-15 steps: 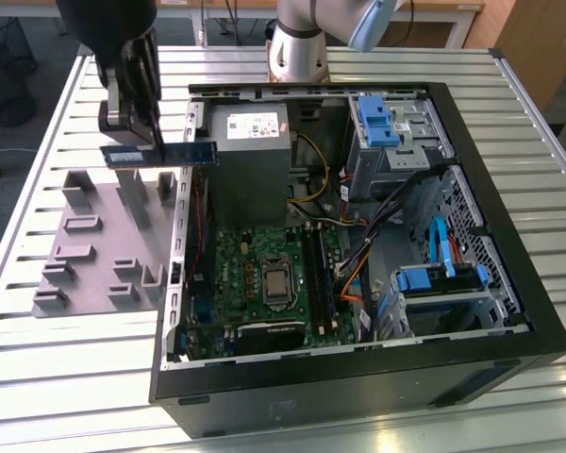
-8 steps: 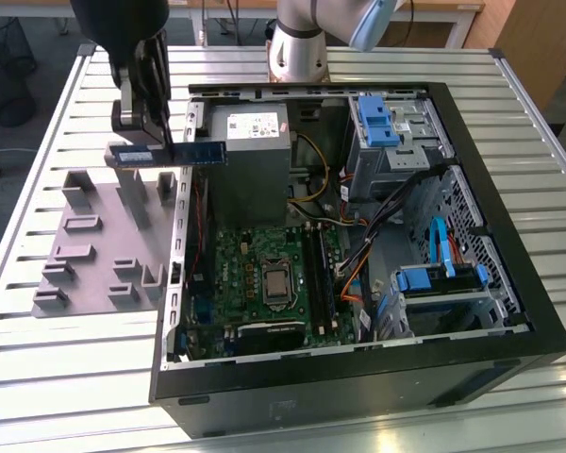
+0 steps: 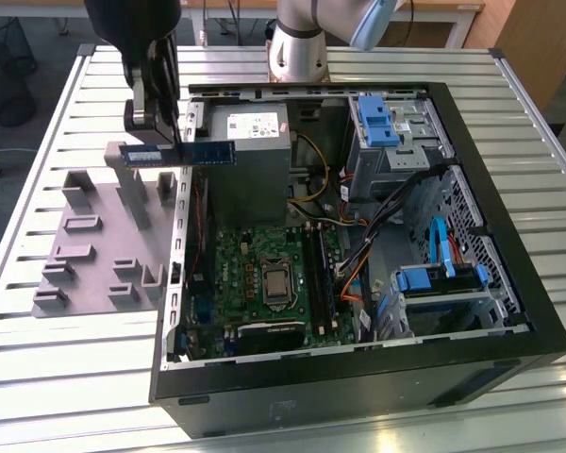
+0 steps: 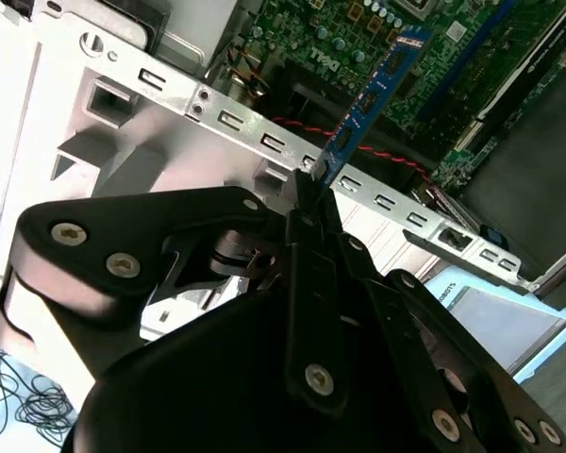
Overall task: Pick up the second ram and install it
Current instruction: 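Pick up the second ram and move it above second insertion slot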
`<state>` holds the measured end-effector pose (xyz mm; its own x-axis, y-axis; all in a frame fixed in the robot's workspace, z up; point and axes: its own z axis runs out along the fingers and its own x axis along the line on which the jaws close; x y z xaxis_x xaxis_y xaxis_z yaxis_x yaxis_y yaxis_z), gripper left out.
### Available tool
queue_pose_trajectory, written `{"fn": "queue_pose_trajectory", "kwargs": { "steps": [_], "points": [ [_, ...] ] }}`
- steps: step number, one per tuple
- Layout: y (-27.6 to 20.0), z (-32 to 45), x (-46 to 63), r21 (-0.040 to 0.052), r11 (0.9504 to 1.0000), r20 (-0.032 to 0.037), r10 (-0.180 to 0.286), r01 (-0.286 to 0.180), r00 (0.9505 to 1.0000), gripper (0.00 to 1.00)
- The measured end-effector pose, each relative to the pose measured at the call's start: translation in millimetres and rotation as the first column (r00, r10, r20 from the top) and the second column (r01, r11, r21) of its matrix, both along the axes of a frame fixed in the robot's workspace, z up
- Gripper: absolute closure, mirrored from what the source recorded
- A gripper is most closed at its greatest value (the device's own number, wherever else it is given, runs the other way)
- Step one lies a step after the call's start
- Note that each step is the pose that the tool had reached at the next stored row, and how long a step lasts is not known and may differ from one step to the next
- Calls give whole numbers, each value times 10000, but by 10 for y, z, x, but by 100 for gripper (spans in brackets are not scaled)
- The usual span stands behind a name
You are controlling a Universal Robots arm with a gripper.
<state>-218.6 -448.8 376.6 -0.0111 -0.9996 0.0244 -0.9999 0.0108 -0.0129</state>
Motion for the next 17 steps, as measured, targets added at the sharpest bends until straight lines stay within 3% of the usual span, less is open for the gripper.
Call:
{"fn": "queue_pose_trajectory", "kwargs": {
  "steps": [17],
  "points": [
    [0, 0, 315, 0, 10000, 0, 0, 0, 10000, 86]
  ]
}}
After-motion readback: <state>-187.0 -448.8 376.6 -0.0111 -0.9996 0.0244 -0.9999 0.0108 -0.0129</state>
